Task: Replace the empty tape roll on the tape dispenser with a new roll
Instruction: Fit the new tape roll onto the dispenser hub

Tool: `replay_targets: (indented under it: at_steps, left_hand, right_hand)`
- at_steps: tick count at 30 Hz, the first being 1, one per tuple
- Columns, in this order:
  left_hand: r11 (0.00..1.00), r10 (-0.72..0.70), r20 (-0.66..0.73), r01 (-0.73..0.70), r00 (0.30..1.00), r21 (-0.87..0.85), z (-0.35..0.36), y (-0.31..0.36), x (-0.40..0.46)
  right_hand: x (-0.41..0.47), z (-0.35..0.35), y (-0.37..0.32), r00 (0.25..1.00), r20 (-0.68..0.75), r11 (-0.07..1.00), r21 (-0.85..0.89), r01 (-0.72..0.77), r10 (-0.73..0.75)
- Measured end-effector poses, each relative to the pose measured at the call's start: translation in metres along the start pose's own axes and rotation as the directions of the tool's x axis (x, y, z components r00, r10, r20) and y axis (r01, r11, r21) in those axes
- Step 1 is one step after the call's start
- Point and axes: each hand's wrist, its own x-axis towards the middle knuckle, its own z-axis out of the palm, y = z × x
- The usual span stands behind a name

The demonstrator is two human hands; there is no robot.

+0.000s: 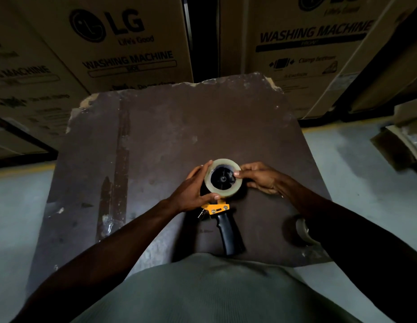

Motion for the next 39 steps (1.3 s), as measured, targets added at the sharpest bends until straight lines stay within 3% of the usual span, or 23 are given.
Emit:
replay_targets:
  at_steps: [5,11,23,28,33,36,39]
  left_hand:
    - [0.998,-0.055,-0.018,0.056,0.998,0.042,0.003,0.003,-0.003]
    - [0.983,-0.103,-0.030,0.106,0.994,0.149,0.005,0.004,0.000]
    - [0.976,0.005,0.026,-0.011,1.000,0.218,0.002,-0.004,0.001]
    - [0.956,0.011,0.028,-0.018,1.000,0.293,0.001,-0.003,0.001]
    - [0.934,0.006,0.034,-0.018,0.999,0.357,0.001,-0.005,0.003]
    - [0.933,0.007,0.021,-0.014,1.000,0.359,0.002,-0.004,0.003]
    - [0.939,0.002,0.011,-0.005,1.000,0.343,0.001,-0.004,0.003]
  right_hand:
    - [-0.003,0.001,-0.002,1.000,0.018,1.000,0.016,-0.010,0.010]
    - [-0.004,0.011,0.001,0.998,-0.061,0.999,0.036,-0.031,0.033]
    - [-0.019,0.016,0.020,0.993,-0.054,0.995,0.008,0.102,-0.101]
    - [-0.018,0.018,0.022,0.995,-0.075,0.998,-0.022,0.060,-0.061]
    - [-0.022,0.022,0.019,0.983,-0.133,0.987,-0.113,0.112,-0.127]
    - [-0.023,0.018,0.017,0.975,-0.124,0.949,-0.283,0.141,-0.182]
    - [-0.019,0.011,0.013,0.949,-0.097,0.748,-0.641,0.173,-0.302]
